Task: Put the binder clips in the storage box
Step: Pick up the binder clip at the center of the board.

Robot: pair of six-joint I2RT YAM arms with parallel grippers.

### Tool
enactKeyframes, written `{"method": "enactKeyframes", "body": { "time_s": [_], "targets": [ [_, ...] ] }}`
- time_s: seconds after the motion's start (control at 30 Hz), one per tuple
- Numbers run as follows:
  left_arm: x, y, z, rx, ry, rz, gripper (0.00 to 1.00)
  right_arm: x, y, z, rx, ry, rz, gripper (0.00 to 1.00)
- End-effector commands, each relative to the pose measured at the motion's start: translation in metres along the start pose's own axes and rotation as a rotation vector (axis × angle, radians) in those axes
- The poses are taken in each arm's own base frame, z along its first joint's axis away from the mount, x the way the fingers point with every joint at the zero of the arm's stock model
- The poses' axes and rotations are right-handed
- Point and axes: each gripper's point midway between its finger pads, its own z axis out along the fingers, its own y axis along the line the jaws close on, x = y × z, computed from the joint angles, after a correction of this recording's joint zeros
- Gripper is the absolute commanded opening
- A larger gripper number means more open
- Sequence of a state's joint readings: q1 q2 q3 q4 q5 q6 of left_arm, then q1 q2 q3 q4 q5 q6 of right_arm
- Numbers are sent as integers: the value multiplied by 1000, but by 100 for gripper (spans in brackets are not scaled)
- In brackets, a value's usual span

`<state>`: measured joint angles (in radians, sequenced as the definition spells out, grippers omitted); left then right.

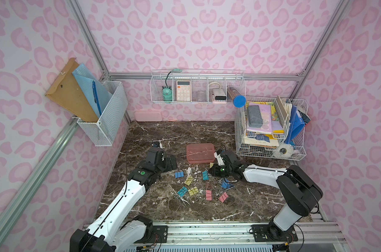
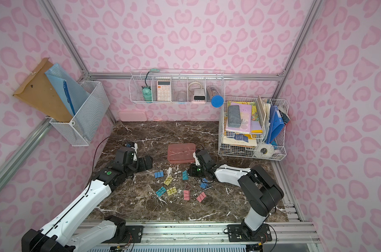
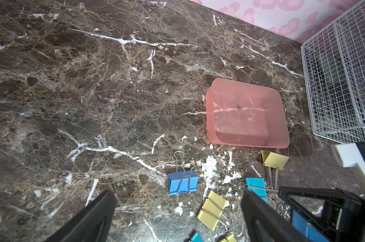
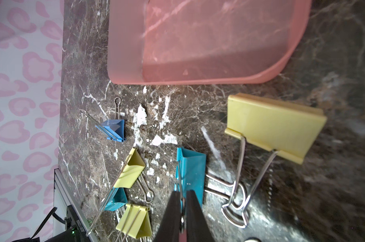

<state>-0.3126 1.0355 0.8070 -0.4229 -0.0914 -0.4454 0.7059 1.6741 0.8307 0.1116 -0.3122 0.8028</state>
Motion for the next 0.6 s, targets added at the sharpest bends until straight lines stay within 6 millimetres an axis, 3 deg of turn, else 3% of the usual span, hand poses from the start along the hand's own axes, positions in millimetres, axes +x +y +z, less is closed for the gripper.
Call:
{"method": "enactKeyframes", "body": {
  "time_s": [0.0, 0.1, 0.3, 0.57],
  "targets": [
    [-2, 0, -2, 0, -11, 2, 99, -2, 2, -1, 13, -12, -17, 6],
    [-3, 1, -3, -3, -18, 2, 99, -4, 9, -1, 25, -15, -51, 0],
    [-4, 1, -2, -5, -15, 3, 99, -7, 36, -5, 37, -31, -123, 0],
    [0, 2, -3, -7, -9, 0, 99, -11, 79, -22, -77, -92, -169, 0]
  ]
}}
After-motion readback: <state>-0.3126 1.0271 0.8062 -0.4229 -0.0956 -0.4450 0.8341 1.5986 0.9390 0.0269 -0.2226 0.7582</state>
